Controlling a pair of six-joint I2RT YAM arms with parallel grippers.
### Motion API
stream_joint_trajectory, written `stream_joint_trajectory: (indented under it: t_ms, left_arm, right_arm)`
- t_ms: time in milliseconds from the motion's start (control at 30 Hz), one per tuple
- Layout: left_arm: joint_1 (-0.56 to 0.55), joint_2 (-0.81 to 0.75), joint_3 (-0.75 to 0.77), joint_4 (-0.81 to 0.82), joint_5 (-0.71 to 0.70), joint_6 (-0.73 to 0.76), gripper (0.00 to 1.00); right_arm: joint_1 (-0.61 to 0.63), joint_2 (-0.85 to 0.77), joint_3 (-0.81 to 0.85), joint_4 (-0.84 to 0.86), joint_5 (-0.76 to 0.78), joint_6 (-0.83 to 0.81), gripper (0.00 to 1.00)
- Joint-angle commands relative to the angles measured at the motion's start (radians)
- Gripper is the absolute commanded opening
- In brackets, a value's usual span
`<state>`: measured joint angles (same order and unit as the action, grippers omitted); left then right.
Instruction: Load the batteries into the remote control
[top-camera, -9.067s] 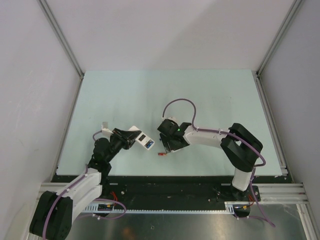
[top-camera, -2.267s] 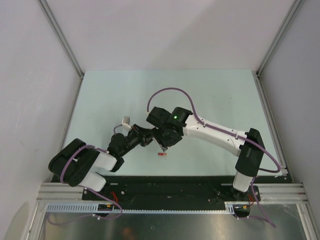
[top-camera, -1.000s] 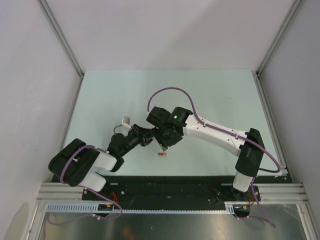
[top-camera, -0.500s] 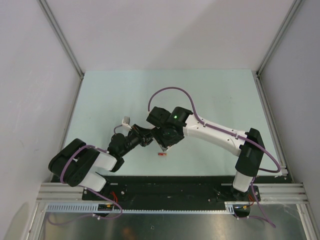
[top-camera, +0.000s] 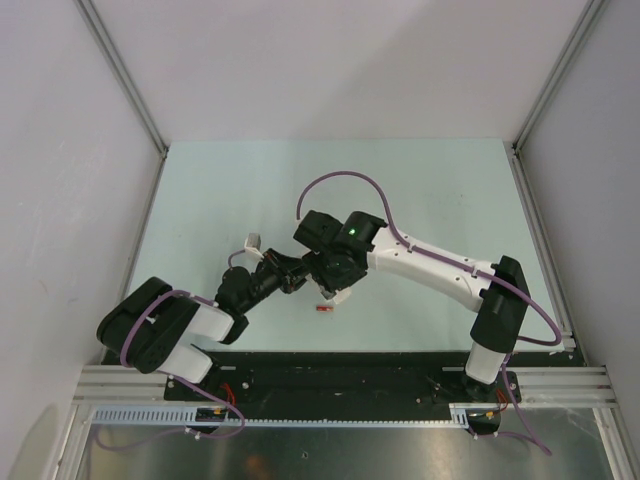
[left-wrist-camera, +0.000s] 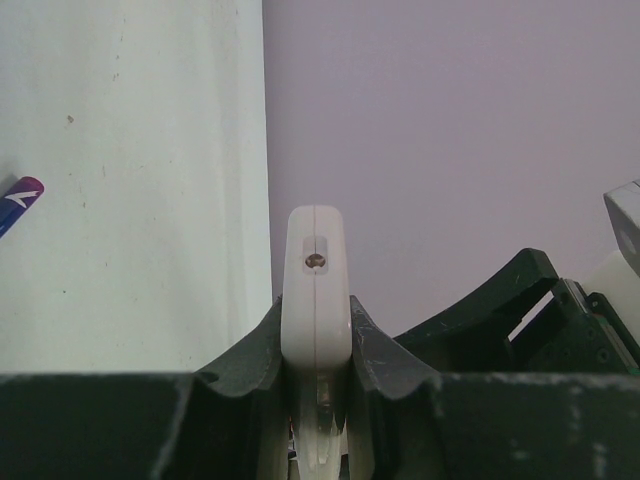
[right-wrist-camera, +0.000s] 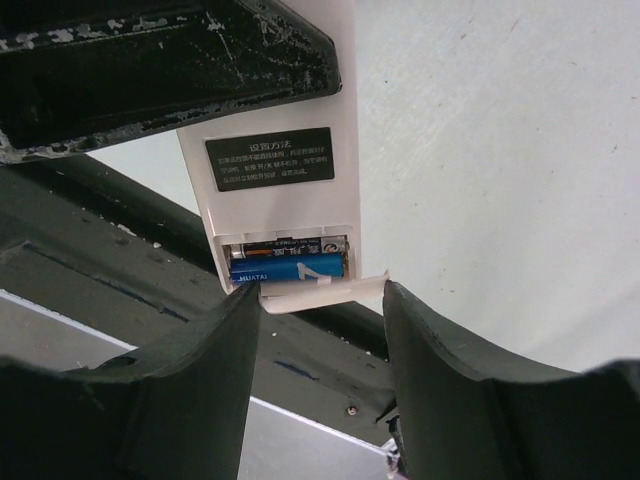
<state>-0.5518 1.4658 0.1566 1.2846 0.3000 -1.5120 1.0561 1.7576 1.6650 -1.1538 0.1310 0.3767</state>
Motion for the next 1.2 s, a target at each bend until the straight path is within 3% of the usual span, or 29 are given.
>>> stream_joint_trajectory:
  t_ms: [0,133,833,967,1167]
  left_arm:
    - [-0.008,-0.004,0.018,0.147,0.017,-0.017,0.0]
    - [-0.008,-0.005,0.018,0.147,0.016,-0.017,0.0]
    - [0.0,-0.007,0.0,0.147,0.004,-0.013,0.0]
    - [0.009,-0.01,-0.005,0.147,-0.002,-0.005,0.0]
    - [0.016,-0.022,-0.028,0.142,-0.005,0.013,0.0]
  right_arm:
    - [-0.01,0.002,0.044,0.009,-0.01,0.001,0.55]
    - [-0.013,0.005,0.052,0.012,-0.019,-0.002,0.49]
    - [-0.042,-0.029,0.052,0.045,0.016,0.021,0.48]
    - [-0.077,-0.141,-0.077,0.139,0.033,0.089,0.49]
    - [-0.074,-0.319,-0.404,0.276,0.064,0.194,0.48]
